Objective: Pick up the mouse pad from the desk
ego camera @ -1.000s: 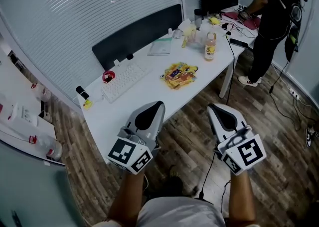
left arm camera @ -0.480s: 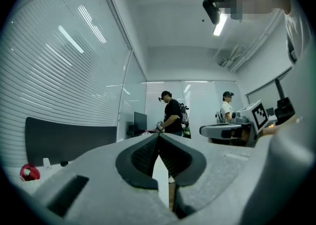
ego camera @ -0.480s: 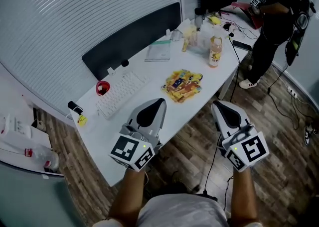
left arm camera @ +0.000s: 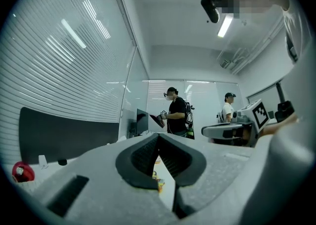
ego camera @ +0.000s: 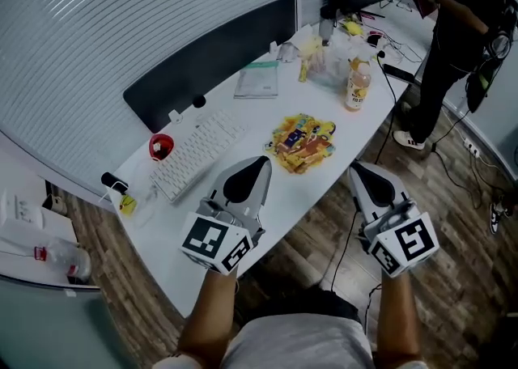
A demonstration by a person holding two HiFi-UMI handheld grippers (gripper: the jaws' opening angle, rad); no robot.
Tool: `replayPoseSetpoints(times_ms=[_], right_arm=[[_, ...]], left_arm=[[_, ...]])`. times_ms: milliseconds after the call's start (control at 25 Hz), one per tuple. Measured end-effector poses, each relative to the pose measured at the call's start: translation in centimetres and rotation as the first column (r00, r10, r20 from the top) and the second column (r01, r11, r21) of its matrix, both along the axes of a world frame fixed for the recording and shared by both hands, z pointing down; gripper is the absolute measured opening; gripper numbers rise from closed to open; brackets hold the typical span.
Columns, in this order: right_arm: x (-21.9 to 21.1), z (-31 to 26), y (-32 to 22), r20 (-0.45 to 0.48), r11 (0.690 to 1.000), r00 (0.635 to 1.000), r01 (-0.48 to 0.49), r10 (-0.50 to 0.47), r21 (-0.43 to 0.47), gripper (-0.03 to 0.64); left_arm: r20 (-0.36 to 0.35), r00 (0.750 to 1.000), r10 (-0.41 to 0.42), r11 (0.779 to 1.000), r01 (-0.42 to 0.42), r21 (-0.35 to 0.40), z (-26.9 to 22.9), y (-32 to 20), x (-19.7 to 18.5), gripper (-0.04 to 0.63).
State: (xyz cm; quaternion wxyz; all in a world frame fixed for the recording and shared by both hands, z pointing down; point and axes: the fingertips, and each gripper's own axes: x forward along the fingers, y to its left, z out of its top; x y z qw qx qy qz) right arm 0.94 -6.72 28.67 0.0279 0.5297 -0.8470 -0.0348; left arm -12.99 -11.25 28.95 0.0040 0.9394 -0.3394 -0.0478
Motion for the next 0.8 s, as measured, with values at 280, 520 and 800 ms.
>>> replayPoseSetpoints(times_ms=[280, 520, 800], right_arm=[[0.4, 1.0, -1.4, 0.001, 1.000, 1.000, 0.002, -0.002, -0.016, 0.012], [1.6, 1.0, -3.7, 0.005, 1.000, 1.000, 0.018, -0.018, -0.008, 0.012], [4.0, 2.0, -7.6, 0.000, 0.999, 0.999, 0.050, -0.050, -0.014, 0.012]], left_arm=[[0.010, 1.000, 0.000, 1.000, 0.000, -0.018, 0.9, -1.3, 0.6, 0.015], [0.022, 1.000, -0.013, 1.000, 0.013, -0.009, 1.0, -3.2, 1.6, 0.015], [0.036, 0.998, -0.048, 0.999, 0.048, -0.001, 1.9, -6.3, 3.7, 0.015]])
